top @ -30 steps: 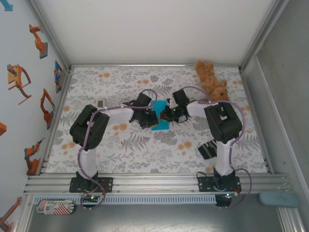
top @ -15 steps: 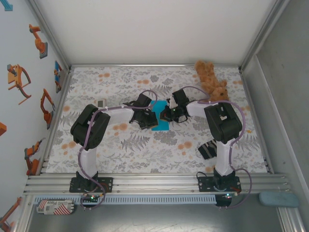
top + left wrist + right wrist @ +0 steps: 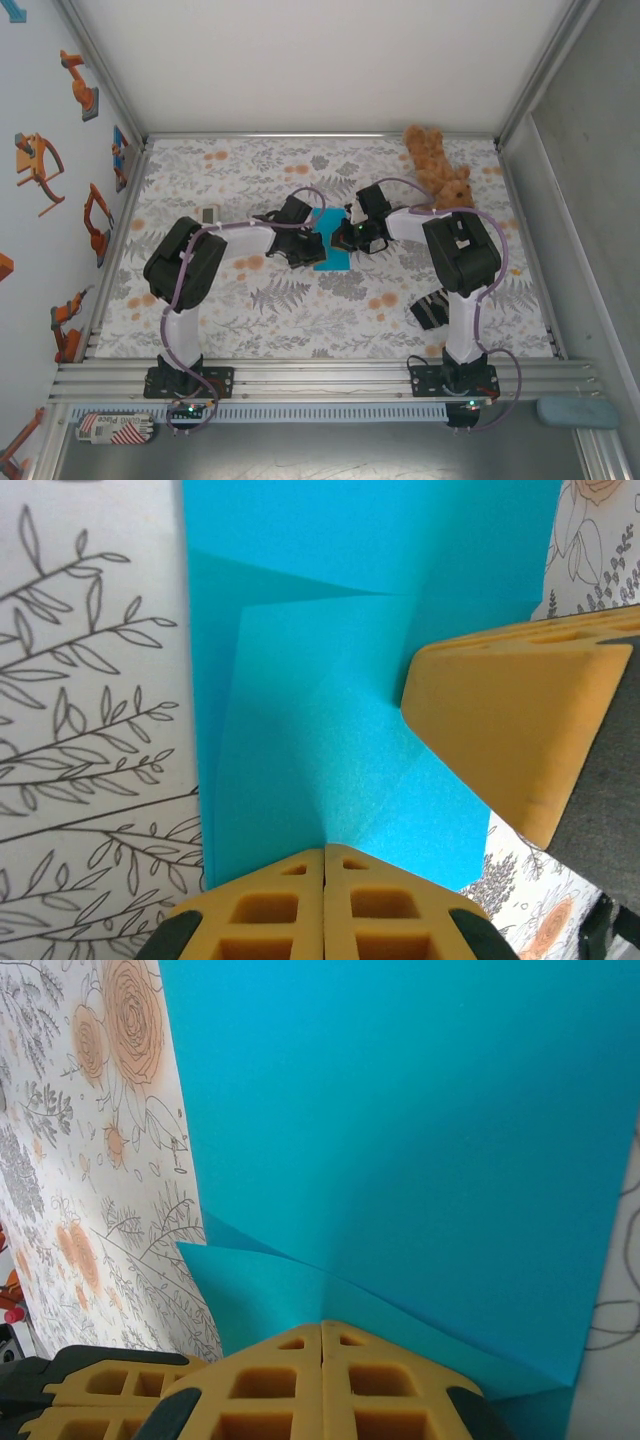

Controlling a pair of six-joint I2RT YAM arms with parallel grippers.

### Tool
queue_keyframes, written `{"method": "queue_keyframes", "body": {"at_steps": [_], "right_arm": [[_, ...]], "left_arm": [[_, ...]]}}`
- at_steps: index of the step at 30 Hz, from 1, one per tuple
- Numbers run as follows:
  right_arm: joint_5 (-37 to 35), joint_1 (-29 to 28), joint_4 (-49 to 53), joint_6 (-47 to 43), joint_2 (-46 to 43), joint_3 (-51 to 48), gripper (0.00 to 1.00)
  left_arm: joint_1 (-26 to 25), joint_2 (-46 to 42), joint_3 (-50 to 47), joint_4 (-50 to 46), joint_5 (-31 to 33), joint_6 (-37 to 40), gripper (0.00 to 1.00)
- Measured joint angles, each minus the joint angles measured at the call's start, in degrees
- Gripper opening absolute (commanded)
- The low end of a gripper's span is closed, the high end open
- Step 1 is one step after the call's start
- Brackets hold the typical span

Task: Fold a paper plane with a square sheet of paper (pick it up from the middle)
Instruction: Fold the triangle a second time at the center of the table.

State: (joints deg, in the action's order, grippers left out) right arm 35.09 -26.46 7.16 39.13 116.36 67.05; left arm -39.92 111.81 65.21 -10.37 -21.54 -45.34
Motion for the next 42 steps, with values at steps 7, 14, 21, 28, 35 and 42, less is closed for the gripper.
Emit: {"method": "queue_keyframes", "body": {"at_steps": [7,14,21,28,35,42], "right_arm": [[0.0,0.0,0.2,0.0,0.0,0.1,0.0],[0.0,0.0,0.4,0.0,0.1,0.2,0.0],[0.0,0.0,0.4,0.0,0.1,0.2,0.0],[0.0,0.0,0.4,0.0,0.1,0.2,0.0],[0.0,0.0,0.4,0.0,0.1,0.2,0.0],[0.0,0.0,0.4,0.0,0.1,0.2,0.0]], "left_arm": [[0.2,-3.5,-4.0,-1.7,0.0,2.7,0.03],[0.6,-7.1,-5.7,-8.6,0.6,4.5,0.03],[0.6,-9.3,-4.6,-5.5,-1.0,3.1,0.03],[0.4,-3.7,1.4,-0.6,-1.2,0.6,0.02],[0.3,1.0,3.2,-0.2,-2.4,0.0,0.01],[0.3,2.9,4.8,0.2,-3.5,-0.4,0.0]]}}
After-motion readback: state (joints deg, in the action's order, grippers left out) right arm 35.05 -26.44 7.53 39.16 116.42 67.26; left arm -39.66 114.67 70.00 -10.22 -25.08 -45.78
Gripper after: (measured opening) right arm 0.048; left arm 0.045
